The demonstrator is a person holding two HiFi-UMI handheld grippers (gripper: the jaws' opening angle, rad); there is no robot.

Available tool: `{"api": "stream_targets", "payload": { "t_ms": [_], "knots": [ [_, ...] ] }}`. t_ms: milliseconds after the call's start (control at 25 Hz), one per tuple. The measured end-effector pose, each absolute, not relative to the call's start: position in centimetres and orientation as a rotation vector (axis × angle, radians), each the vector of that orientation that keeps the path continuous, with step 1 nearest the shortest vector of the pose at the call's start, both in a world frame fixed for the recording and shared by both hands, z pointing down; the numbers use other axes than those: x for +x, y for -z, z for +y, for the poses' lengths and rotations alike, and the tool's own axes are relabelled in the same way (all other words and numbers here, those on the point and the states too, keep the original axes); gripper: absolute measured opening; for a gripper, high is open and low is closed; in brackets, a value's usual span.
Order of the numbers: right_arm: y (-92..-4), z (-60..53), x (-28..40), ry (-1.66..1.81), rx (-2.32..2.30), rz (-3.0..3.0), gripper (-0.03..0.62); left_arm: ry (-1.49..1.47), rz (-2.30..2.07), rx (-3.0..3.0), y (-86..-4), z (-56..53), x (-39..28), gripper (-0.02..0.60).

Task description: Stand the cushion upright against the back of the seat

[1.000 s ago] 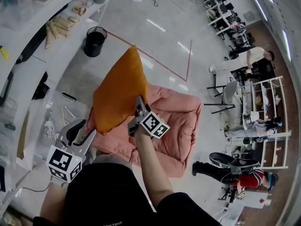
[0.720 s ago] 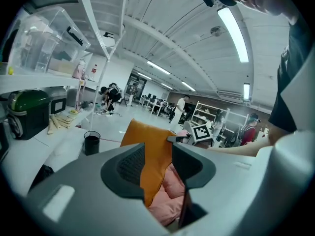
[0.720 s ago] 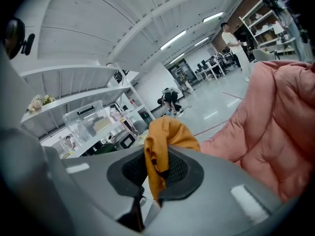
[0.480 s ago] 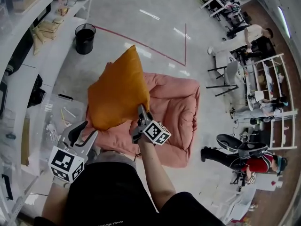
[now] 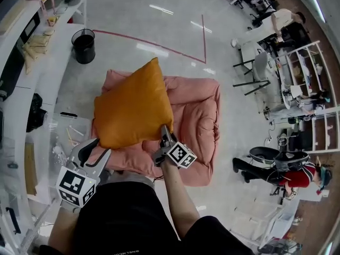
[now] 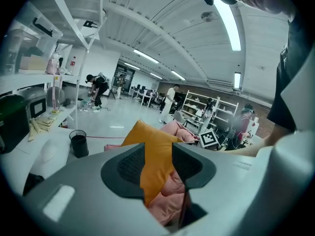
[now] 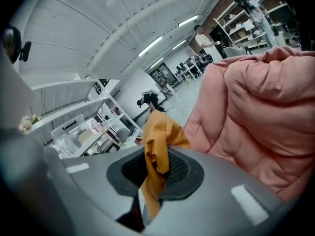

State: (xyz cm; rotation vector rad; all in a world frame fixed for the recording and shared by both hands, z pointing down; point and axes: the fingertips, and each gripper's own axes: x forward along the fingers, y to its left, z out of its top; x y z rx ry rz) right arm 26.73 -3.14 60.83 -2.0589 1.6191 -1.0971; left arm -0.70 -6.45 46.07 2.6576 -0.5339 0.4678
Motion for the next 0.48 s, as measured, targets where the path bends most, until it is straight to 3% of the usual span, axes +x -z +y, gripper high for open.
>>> {"api": "stream_targets", "payload": {
  "t_ms": [480],
  "knots": [
    [-63.7, 4.0, 34.0, 1.11, -2.163, 1.447, 0.051, -0.56, -0.376, 2.7, -47.0, -4.9, 6.8, 0.179]
  ]
}}
